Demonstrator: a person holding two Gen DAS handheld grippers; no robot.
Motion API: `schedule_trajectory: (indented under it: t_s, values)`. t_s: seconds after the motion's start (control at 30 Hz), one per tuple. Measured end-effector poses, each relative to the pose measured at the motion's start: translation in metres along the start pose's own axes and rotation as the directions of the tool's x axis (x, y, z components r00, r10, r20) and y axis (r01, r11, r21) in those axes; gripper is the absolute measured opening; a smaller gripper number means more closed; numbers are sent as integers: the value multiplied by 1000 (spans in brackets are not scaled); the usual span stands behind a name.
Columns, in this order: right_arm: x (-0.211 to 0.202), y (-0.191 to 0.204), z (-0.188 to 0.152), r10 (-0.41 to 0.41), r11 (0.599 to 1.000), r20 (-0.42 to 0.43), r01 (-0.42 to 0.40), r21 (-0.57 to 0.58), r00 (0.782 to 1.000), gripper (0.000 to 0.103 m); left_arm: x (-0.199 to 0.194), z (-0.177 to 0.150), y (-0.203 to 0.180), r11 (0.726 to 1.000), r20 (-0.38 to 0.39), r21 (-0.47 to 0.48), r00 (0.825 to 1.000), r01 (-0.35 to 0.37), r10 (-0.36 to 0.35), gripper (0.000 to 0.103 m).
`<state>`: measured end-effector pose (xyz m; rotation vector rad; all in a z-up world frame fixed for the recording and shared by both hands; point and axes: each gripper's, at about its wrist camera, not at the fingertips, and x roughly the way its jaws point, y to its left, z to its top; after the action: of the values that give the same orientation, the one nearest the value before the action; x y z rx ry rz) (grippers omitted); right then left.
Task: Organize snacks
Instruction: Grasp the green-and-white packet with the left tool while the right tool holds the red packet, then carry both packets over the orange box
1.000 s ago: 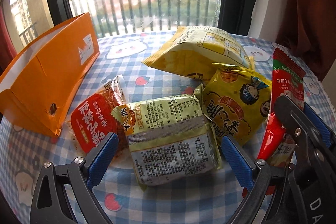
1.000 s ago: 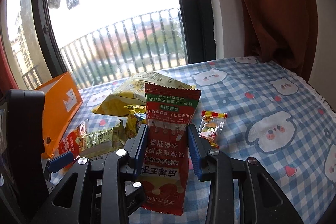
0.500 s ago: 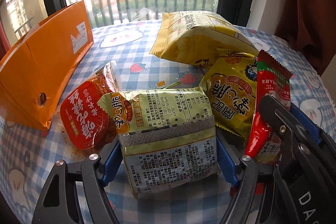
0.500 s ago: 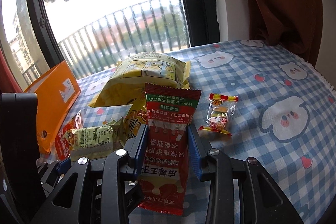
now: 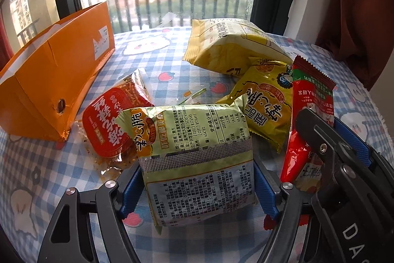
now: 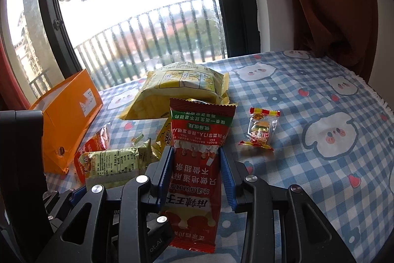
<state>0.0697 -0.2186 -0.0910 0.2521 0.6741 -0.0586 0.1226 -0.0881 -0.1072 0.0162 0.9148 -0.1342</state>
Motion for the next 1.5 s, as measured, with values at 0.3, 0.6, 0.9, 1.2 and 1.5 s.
schedule_trajectory:
  t_s: [0.3, 0.6, 0.9, 1.2, 1.5]
  values:
    - [-20, 13, -1, 10, 1000, 31, -10, -27, 999, 40, -23, -6, 11, 1000, 40, -22, 999, 20, -19, 79]
    - [-33, 26, 3, 28, 998, 53, -25, -49, 998, 40, -45, -6, 20, 1000, 101, -24, 995, 15, -12, 79]
    - [-47, 45, 13, 57, 995, 101, -48, -88, 993, 40, -75, -3, 34, 1000, 181, -20, 983, 1, 3, 79]
    - [-60, 72, 31, 99, 989, 162, -79, -126, 982, 41, -104, 10, 48, 1000, 264, -13, 964, -25, 27, 79]
    - [-66, 101, 49, 169, 975, 188, -137, -174, 967, 41, -121, 21, 62, 997, 346, 9, 935, -81, 73, 80]
